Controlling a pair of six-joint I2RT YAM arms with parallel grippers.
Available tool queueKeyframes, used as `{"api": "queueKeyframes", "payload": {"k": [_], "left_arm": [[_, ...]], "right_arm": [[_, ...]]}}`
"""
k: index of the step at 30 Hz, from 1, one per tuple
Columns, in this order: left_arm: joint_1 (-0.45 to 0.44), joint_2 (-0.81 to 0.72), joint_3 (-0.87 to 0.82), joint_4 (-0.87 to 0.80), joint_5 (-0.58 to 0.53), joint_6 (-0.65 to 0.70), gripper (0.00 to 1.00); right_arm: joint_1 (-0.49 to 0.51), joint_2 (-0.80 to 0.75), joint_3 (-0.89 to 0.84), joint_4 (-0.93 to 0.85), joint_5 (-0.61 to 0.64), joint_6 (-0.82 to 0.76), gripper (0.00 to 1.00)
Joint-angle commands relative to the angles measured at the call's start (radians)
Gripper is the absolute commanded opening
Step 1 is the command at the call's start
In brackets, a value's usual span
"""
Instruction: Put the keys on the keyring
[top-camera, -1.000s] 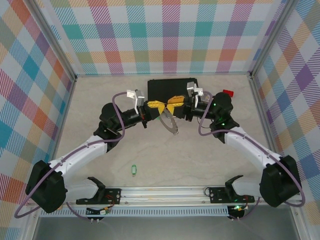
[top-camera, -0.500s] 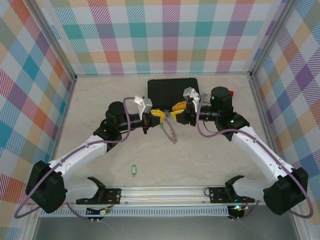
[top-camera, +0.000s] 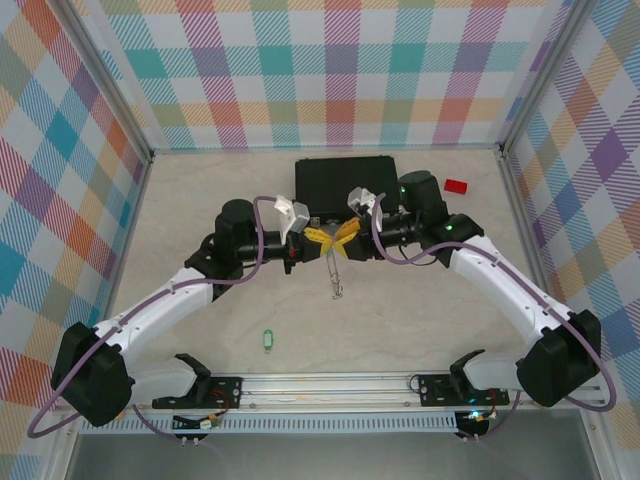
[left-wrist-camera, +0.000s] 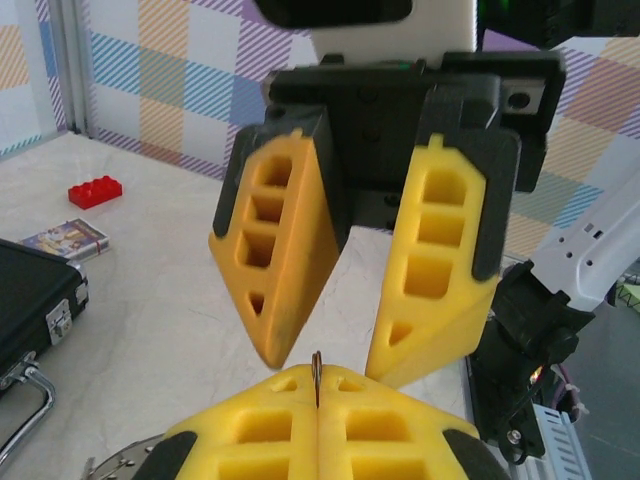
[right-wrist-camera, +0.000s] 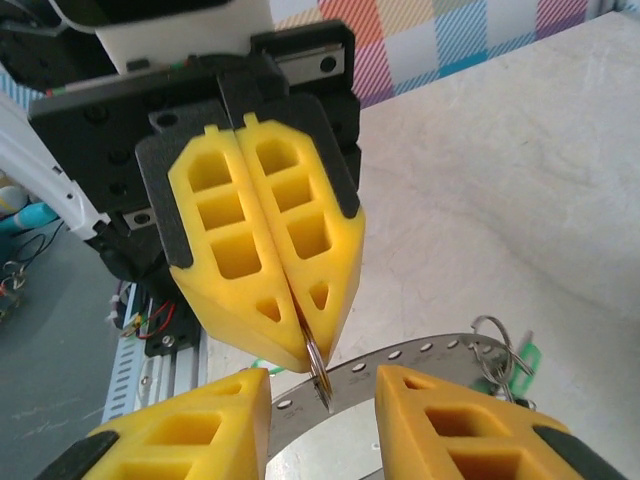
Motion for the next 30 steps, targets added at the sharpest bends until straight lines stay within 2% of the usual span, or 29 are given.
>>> {"api": "queueKeyframes", "payload": {"k": [1, 8, 15, 20, 24, 28, 30], "left_arm": [[0.011, -0.014, 0.047, -0.006, 0.047, 0.019, 0.0], [0.01, -0.005, 0.052, 0.001, 0.065, 0.009, 0.0], [0.011, 0.003, 0.052, -0.003, 0.064, 0.01, 0.0], [0.01, 0.007, 0.054, -0.002, 0.069, 0.007, 0.0], [0.009, 0.011, 0.058, 0.004, 0.074, -0.001, 0.0], [0.009, 0.014, 0.057, 0.017, 0.073, -0.011, 0.0], [0.009, 0.014, 0.056, 0.024, 0.075, -0.018, 0.0]], "right_arm": [[0.009, 0.016, 0.027, -0.042, -0.049, -0.046, 0.32], [0.015, 0.04, 0.037, -0.055, -0.057, -0.05, 0.24], [0.015, 0.009, 0.019, -0.013, -0.042, -0.048, 0.24], [0.014, -0.024, -0.011, 0.036, -0.045, -0.044, 0.22], [0.015, -0.024, -0.019, 0.053, -0.083, -0.035, 0.16], [0.015, -0.011, -0.018, 0.058, -0.107, -0.025, 0.0], [0.017, -0.005, -0.018, 0.063, -0.114, -0.017, 0.0]]}}
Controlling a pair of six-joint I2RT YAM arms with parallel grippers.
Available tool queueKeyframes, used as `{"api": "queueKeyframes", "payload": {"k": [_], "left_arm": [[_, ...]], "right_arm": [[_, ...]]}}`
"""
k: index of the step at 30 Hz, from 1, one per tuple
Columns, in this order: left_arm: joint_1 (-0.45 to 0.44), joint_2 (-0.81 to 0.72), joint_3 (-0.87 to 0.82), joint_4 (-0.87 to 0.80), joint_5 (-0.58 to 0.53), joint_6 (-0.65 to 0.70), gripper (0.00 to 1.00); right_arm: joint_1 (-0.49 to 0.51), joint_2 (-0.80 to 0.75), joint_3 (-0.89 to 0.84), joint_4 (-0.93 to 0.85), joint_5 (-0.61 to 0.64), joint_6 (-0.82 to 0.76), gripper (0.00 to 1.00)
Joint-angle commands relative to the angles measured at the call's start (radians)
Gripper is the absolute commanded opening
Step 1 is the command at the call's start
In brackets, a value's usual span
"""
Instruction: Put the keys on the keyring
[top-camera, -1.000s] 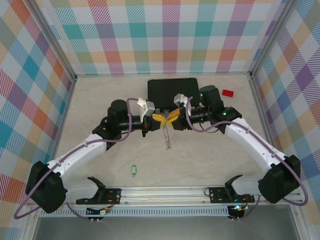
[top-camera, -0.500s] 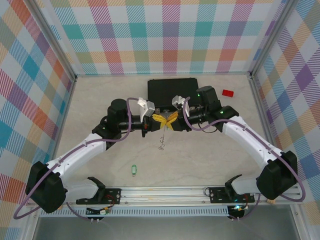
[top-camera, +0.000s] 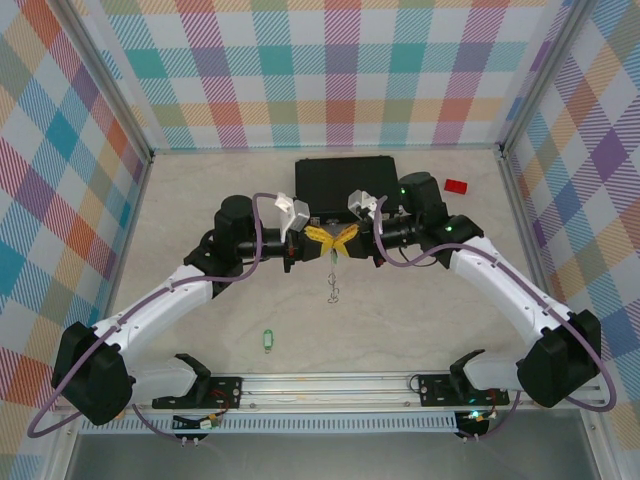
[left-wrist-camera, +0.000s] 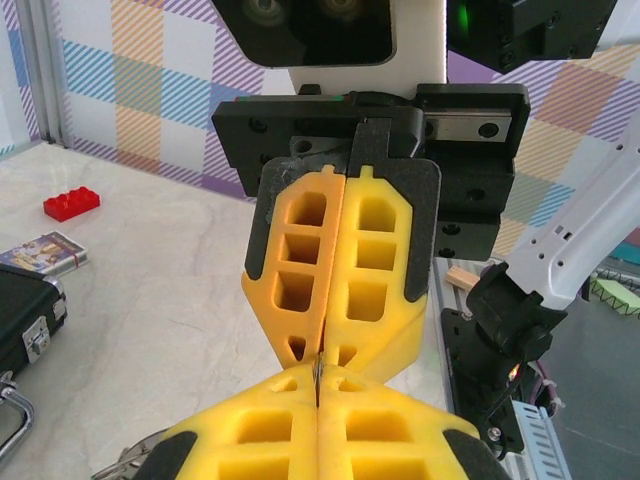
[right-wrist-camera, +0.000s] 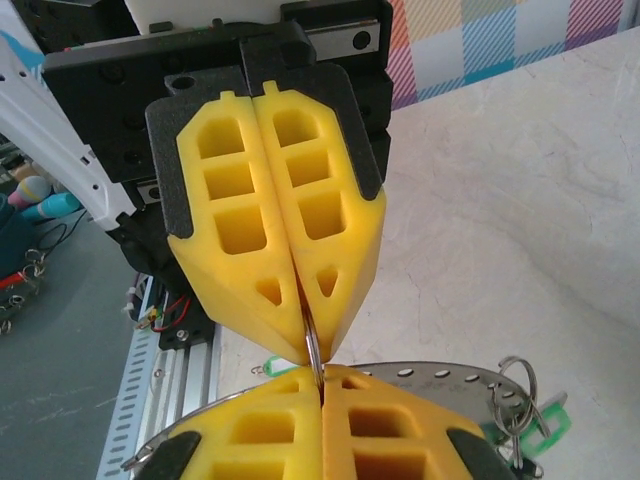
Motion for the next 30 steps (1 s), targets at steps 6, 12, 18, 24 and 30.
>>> {"api": "queueKeyframes", "payload": {"k": [6, 12, 18, 24, 30], "left_arm": [[0.008, 0.0, 0.007, 0.12, 0.018, -0.076, 0.07], [0.009, -0.038, -0.089, 0.407, -0.096, -0.274, 0.46], [0.009, -0.059, -0.177, 0.631, -0.173, -0.379, 0.46], [0.009, -0.077, -0.244, 0.72, -0.224, -0.383, 0.45], [0.009, -0.072, -0.245, 0.704, -0.176, -0.374, 0.42]], "right_arm": [[0.007, -0.009, -0.044, 0.146, -0.049, 0.061, 0.0], [0.006, -0.044, -0.119, 0.329, -0.033, 0.147, 0.0], [0.003, -0.069, -0.19, 0.537, -0.013, 0.28, 0.0], [0.004, -0.081, -0.243, 0.732, 0.012, 0.395, 0.0], [0.002, -0.081, -0.236, 0.748, 0.002, 0.419, 0.0]]}}
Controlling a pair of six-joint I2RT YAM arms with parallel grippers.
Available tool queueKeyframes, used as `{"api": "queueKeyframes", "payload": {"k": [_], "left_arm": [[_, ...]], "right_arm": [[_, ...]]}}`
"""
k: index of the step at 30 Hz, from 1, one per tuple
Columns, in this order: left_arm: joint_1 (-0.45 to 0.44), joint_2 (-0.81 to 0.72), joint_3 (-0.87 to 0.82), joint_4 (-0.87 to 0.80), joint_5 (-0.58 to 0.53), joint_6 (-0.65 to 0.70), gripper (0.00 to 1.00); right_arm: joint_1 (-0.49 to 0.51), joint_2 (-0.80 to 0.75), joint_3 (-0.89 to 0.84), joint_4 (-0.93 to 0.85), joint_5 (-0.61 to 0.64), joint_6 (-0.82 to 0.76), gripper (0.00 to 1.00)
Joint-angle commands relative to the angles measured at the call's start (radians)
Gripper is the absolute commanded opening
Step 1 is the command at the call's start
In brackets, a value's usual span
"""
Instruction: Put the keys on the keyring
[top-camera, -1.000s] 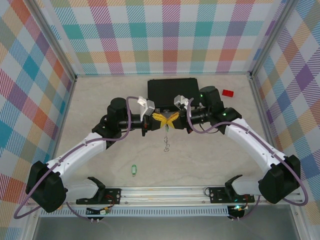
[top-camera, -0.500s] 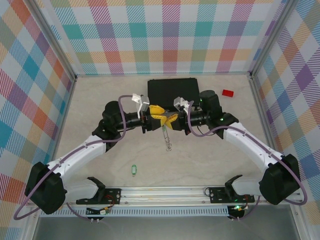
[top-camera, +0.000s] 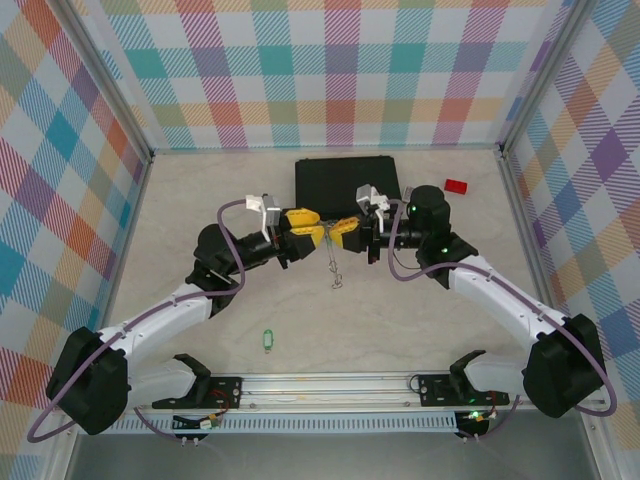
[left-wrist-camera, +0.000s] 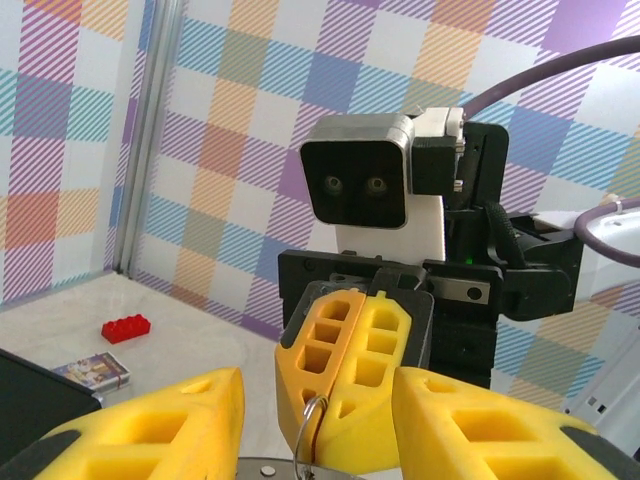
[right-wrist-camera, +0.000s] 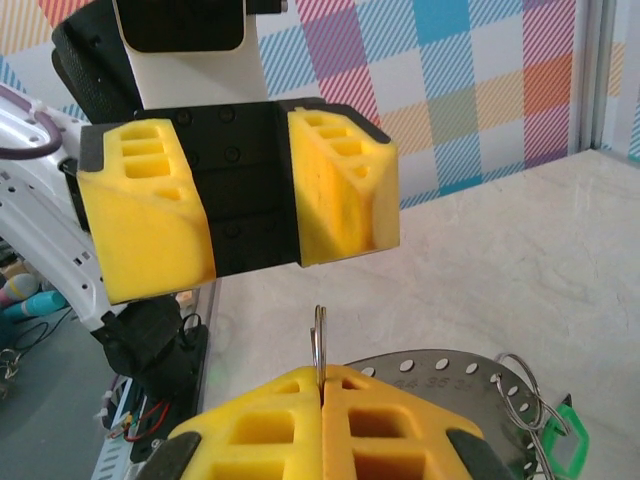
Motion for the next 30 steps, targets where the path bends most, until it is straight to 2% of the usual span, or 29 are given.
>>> {"api": "queueKeyframes", "payload": {"k": [1, 9, 23, 28, 30], "left_arm": [[0.006, -0.015, -0.006, 0.051, 0.027, -0.005, 0.43], [0.006, 0.042, -0.001, 0.063, 0.062, -0.007, 0.42], [0.008, 0.031, 0.008, 0.046, 0.032, 0.01, 0.37], [0.007, 0.05, 0.028, 0.073, 0.084, -0.015, 0.37], [0.007, 0.063, 0.034, 0.09, 0.104, -0.028, 0.34]], "right_arm": [[0.001, -0.024, 0.004, 0.095, -0.016, 0.044, 0.0], [-0.002, -0.031, 0.003, 0.118, -0.041, 0.076, 0.0], [-0.005, -0.019, 0.003, 0.144, -0.114, 0.12, 0.0], [-0.005, -0.004, 0.013, 0.143, -0.148, 0.132, 0.0], [-0.005, 0.002, 0.018, 0.141, -0.151, 0.133, 0.0]]}}
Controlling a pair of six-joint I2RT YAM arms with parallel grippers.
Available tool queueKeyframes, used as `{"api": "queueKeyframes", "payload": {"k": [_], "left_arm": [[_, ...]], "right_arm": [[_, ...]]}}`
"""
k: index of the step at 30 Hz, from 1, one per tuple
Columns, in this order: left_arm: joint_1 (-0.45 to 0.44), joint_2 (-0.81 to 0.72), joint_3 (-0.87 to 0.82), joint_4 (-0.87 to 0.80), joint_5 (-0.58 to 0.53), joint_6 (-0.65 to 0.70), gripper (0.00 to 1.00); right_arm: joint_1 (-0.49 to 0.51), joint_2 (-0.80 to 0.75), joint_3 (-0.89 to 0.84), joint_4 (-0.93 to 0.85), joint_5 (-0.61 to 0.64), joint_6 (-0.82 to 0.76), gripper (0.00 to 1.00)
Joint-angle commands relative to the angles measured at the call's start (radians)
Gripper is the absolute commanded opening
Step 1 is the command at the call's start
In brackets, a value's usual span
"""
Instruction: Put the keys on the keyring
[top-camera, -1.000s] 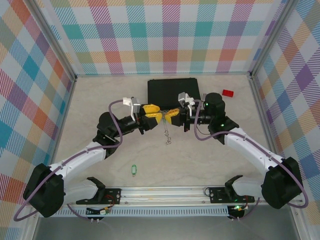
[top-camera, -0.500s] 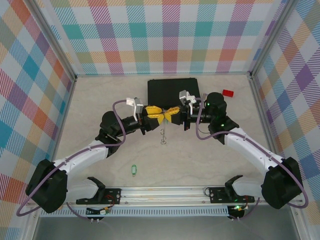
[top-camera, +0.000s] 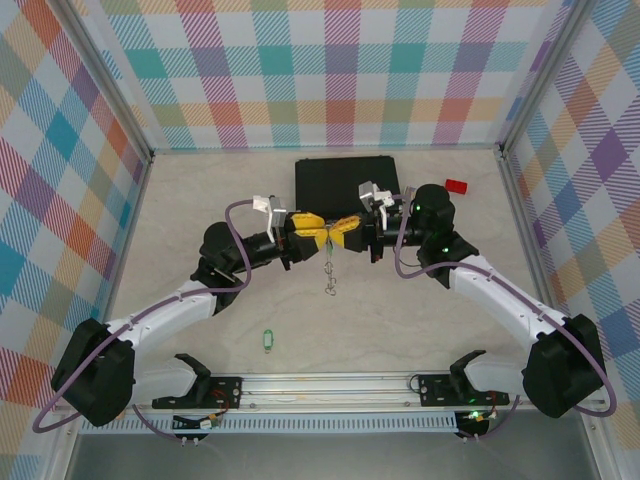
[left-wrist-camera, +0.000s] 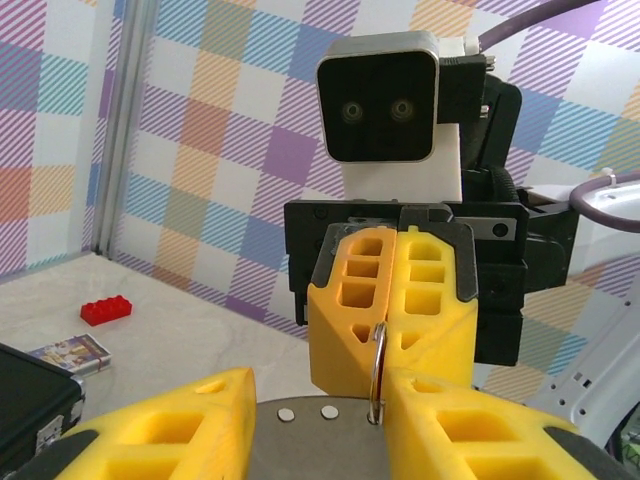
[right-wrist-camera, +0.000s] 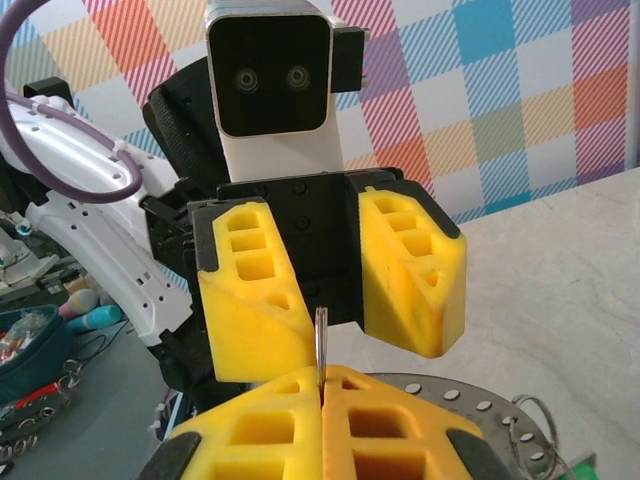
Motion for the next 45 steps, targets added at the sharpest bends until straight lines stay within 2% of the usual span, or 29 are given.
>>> {"api": "queueKeyframes", "payload": {"k": [1, 2, 6, 9, 13, 18, 24, 30, 36, 39, 45], "left_arm": [[0.007, 0.016, 0.034, 0.079, 0.052, -0.023, 0.3], [0.007, 0.02, 0.037, 0.085, 0.059, -0.029, 0.25], [0.007, 0.034, 0.042, 0.106, 0.084, -0.047, 0.16], [0.007, 0.039, 0.044, 0.119, 0.093, -0.057, 0.0], [0.007, 0.033, 0.042, 0.11, 0.091, -0.046, 0.0], [0.007, 0.012, 0.041, 0.062, 0.077, -0.009, 0.0], [0.008, -0.019, 0.042, -0.005, 0.063, 0.038, 0.0], [0.008, -0.023, 0.045, -0.021, 0.074, 0.044, 0.0], [0.009, -0.018, 0.051, -0.016, 0.099, 0.034, 0.0], [0.009, -0.014, 0.051, -0.014, 0.102, 0.028, 0.0], [0.008, -0.015, 0.052, -0.005, 0.111, 0.016, 0.0]], "right_arm": [[-0.002, 0.005, 0.02, 0.056, -0.056, 0.017, 0.0], [-0.002, 0.007, 0.021, 0.054, -0.055, 0.019, 0.0], [-0.002, 0.011, 0.024, 0.05, -0.051, 0.013, 0.0], [-0.001, 0.015, 0.026, 0.046, -0.051, 0.013, 0.0], [-0.001, 0.013, 0.029, 0.028, -0.039, 0.007, 0.01], [-0.002, -0.01, 0.037, -0.063, 0.018, -0.055, 0.24], [-0.004, -0.058, 0.047, -0.217, 0.091, -0.157, 0.29], [-0.005, -0.116, 0.048, -0.295, 0.146, -0.242, 0.28], [-0.008, -0.084, 0.111, -0.358, 0.077, -0.254, 0.29], [-0.008, -0.057, 0.123, -0.338, 0.034, -0.232, 0.38], [-0.009, -0.007, 0.148, -0.339, -0.013, -0.214, 0.38]]}}
